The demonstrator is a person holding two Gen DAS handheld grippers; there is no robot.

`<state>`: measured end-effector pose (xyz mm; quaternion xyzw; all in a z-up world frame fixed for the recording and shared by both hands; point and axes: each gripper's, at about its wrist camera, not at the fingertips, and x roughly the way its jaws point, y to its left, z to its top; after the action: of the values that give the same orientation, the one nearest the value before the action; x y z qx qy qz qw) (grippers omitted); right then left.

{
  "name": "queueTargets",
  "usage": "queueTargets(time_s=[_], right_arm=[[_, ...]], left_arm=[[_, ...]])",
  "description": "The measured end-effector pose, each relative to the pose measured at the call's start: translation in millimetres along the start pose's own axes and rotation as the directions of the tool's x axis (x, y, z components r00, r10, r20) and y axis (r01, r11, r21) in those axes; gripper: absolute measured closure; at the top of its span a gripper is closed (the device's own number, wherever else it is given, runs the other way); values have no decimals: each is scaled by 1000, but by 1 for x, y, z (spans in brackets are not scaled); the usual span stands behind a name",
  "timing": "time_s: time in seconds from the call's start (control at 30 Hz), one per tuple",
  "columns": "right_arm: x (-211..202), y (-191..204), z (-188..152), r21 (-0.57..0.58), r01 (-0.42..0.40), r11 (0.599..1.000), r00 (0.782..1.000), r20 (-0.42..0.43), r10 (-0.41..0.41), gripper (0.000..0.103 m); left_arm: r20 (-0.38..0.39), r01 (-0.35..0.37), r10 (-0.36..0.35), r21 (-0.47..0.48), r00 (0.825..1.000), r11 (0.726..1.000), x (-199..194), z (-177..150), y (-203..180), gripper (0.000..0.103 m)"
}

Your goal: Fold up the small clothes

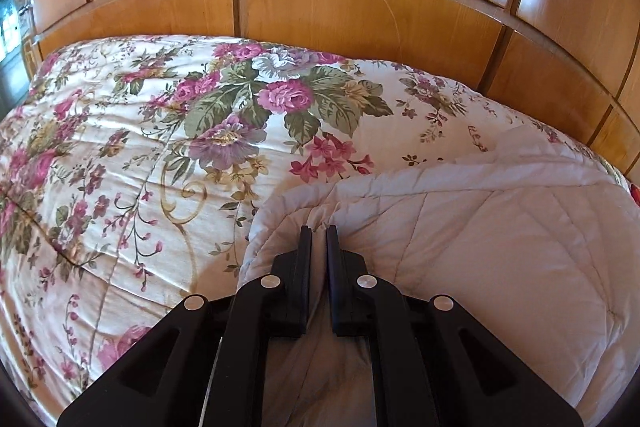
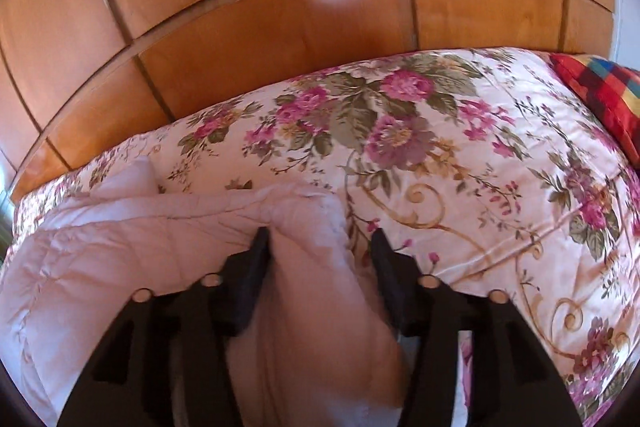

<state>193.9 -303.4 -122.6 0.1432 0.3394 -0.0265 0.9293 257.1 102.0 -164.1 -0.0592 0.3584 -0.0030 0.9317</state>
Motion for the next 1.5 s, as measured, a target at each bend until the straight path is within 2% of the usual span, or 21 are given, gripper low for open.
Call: queueTargets(time_s=[0.13,0.2,0.27,0.3,0.37,0.43,0.47,0.53,0.6,0.63,0.67,0.73,0.83,0.93,1.0,1.1,1.17,1.23,1.33,1.43,1.5], right_arm=[[-19,-5,5,37,-24,999,999,37,22,41],[-39,-7,8,58,-11,998,997,78,7,41],[-68,-2,9,53,-2,999,992,125,-5,40],[-82,1,7,50,-14,999,989,150,6,40],[-106,12,2,22,-83,996,979,188,77,42],[-113,30,-3,-59,-132,990,978,157,140,48],[-111,38,-6,-98,-135,986,980,131,148,51],[-99,53,-15,-171,-96,981,991,79,111,52],[-82,51,-18,-157,-59,986,997,45,67,53],[-76,43,-20,-125,-46,991,998,35,51,53],[-68,36,-21,-90,-48,995,998,27,51,53],[-56,23,-23,-49,-74,996,997,28,75,53],[-45,17,-27,-40,-108,993,993,39,109,52],[-41,15,-30,-34,-116,993,992,49,117,52],[-44,17,-32,-42,-108,993,992,57,111,50],[-60,11,-29,-14,-145,989,987,71,145,49],[-81,5,-31,29,-168,985,981,108,164,33],[-109,-6,-39,97,-199,975,970,163,181,27],[-143,-28,-62,187,-201,962,971,169,170,27],[-157,-52,-84,284,-187,941,979,139,152,26],[-167,-70,-100,362,-200,910,978,127,165,25]], left_arm=[[8,41,-40,-35,999,999,-9,2,8,93],[23,70,-68,-72,997,995,-23,4,15,85],[68,108,-101,-112,993,988,-48,5,22,62],[96,121,-109,-127,989,984,-60,4,25,59],[174,185,-161,-135,971,973,-93,1,24,58],[216,216,-188,-114,958,970,-116,-3,13,58],[228,249,-225,-82,947,965,-127,-6,1,58],[218,279,-269,-16,938,960,-136,-12,-23,58],[183,285,-297,91,937,954,-138,-21,-56,58],[175,264,-287,141,942,954,-135,-26,-70,58],[169,223,-255,190,952,956,-129,-31,-83,58],[134,169,-202,221,970,961,-109,-37,-93,58],[87,174,-192,183,978,968,-82,-43,-85,58],[100,208,-225,157,969,966,-72,-51,-77,58],[111,184,-204,172,973,968,-70,-55,-82,58],[119,175,-198,179,973,968,-71,-59,-82,58],[106,193,-211,162,972,968,-75,-58,-79,58],[100,198,-214,152,972,968,-83,-57,-75,58],[137,237,-249,101,959,966,-108,-65,-71,54],[176,331,-336,56,925,942,-137,-76,-73,54],[192,361,-364,52,911,931,-149,-81,-78,54]])
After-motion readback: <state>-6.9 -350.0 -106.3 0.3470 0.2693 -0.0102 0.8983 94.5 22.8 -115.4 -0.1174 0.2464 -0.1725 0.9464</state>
